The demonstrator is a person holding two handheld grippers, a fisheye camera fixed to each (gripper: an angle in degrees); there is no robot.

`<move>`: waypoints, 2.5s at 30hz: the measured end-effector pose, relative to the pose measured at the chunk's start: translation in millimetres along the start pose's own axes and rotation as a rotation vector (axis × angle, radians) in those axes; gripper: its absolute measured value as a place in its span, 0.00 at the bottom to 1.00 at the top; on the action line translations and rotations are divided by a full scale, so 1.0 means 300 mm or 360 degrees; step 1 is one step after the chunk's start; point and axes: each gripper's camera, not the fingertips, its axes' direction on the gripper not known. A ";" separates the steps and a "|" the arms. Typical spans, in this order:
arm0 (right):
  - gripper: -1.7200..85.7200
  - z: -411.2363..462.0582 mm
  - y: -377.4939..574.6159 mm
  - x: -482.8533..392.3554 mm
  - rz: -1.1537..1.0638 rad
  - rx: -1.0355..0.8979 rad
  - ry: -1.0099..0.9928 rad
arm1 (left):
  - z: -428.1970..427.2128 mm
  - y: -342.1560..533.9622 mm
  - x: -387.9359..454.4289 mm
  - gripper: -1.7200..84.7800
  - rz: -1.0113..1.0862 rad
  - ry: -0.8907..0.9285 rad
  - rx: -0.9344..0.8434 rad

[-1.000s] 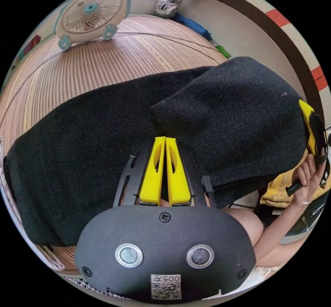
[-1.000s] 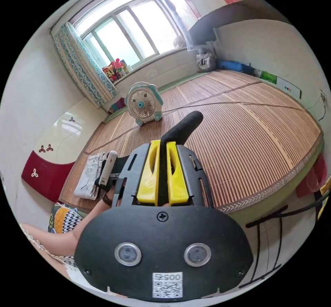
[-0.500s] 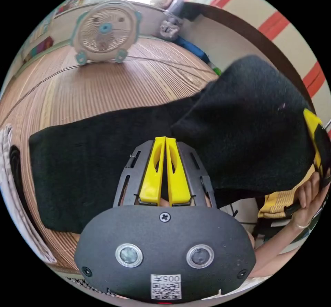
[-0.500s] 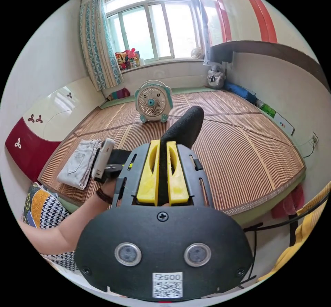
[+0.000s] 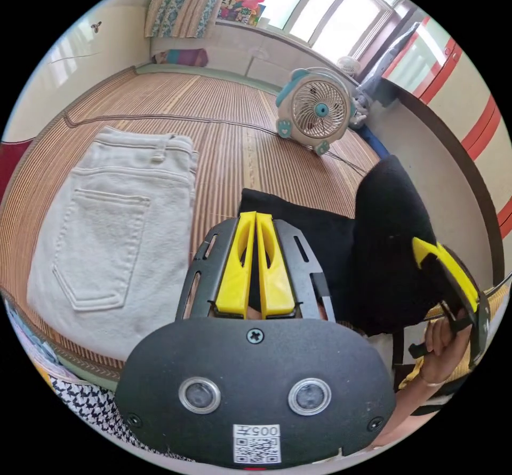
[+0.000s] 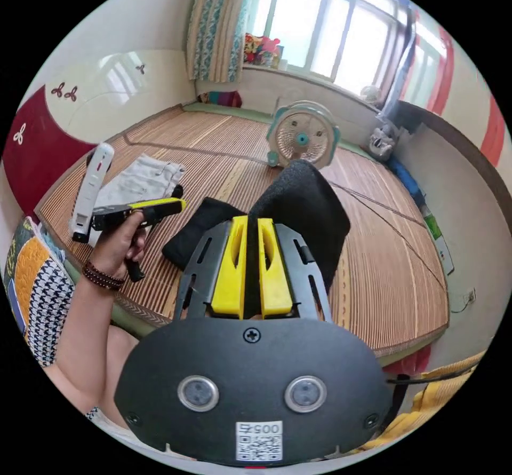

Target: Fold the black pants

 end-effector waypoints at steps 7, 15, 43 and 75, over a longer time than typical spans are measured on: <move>0.04 0.195 -0.050 -0.252 -0.0325 -0.0220 -0.0567 | 0.003 -0.017 -0.023 0.01 -0.0056 -0.0049 0.0003; 0.06 0.162 0.011 0.276 0.0310 -0.0124 -0.0410 | 0.080 -0.020 0.096 0.02 0.0104 -0.0011 -0.0118; 0.07 0.260 0.117 0.613 0.0599 -0.0238 -0.0333 | 0.104 0.109 0.327 0.06 0.0376 0.0022 0.0009; 0.05 0.617 0.167 0.524 0.0769 -0.0147 -0.0079 | 0.725 0.307 0.460 0.01 0.0294 -0.0441 -0.0052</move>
